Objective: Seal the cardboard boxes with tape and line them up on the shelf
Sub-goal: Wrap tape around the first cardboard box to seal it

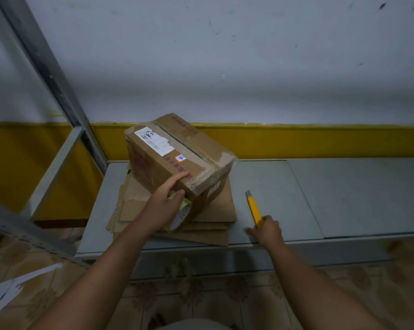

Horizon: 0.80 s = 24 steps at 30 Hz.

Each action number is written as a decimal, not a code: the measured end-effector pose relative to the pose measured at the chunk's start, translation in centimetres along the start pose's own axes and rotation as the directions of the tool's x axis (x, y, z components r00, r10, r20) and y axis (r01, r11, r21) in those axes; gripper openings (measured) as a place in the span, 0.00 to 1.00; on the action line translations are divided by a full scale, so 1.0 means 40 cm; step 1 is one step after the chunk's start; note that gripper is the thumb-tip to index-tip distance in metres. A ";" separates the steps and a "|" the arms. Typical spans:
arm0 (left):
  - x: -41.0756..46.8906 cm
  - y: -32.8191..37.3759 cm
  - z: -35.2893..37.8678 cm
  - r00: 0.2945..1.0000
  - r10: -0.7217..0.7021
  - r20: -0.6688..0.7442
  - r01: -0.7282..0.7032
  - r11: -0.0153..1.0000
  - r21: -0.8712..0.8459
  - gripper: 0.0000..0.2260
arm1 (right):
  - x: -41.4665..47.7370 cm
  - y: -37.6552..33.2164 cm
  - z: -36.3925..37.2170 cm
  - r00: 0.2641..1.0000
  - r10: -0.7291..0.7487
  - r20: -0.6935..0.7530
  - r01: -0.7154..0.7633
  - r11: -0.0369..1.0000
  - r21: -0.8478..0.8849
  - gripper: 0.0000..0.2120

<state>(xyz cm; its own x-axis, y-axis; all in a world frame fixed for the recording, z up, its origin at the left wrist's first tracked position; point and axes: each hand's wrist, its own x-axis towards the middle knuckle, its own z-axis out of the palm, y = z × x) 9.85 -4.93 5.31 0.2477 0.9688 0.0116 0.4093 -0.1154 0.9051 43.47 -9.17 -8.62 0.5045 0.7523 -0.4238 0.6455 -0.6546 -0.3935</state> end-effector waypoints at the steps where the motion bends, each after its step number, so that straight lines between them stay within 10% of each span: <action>1: -0.001 0.001 -0.001 1.000 -0.002 0.003 0.002 1.000 -0.003 0.24 | 0.000 0.001 0.007 1.000 0.001 -0.016 0.000 1.000 0.015 0.35; 11: -0.012 0.021 -0.009 0.996 -0.069 0.049 0.073 0.994 -0.084 0.26 | 0.036 -0.017 0.004 0.995 0.047 -0.085 -0.052 0.997 -0.058 0.33; 20: -0.014 0.030 -0.022 0.990 -0.076 0.122 0.091 0.988 -0.126 0.30 | 0.026 -0.017 -0.008 0.998 0.004 -0.062 0.022 0.910 0.413 0.12; 24: -0.015 0.037 -0.027 0.989 -0.076 0.129 0.091 0.989 -0.115 0.30 | -0.108 -0.073 -0.080 0.956 -0.248 -0.155 0.292 0.791 0.538 0.10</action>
<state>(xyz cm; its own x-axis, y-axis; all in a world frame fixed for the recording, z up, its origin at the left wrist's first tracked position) 9.38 -5.45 7.08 0.3269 0.9384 -0.1121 0.3262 -0.0007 0.9453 41.23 -10.27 -3.04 0.4114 0.8932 -0.1813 0.3491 -0.3381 -0.8739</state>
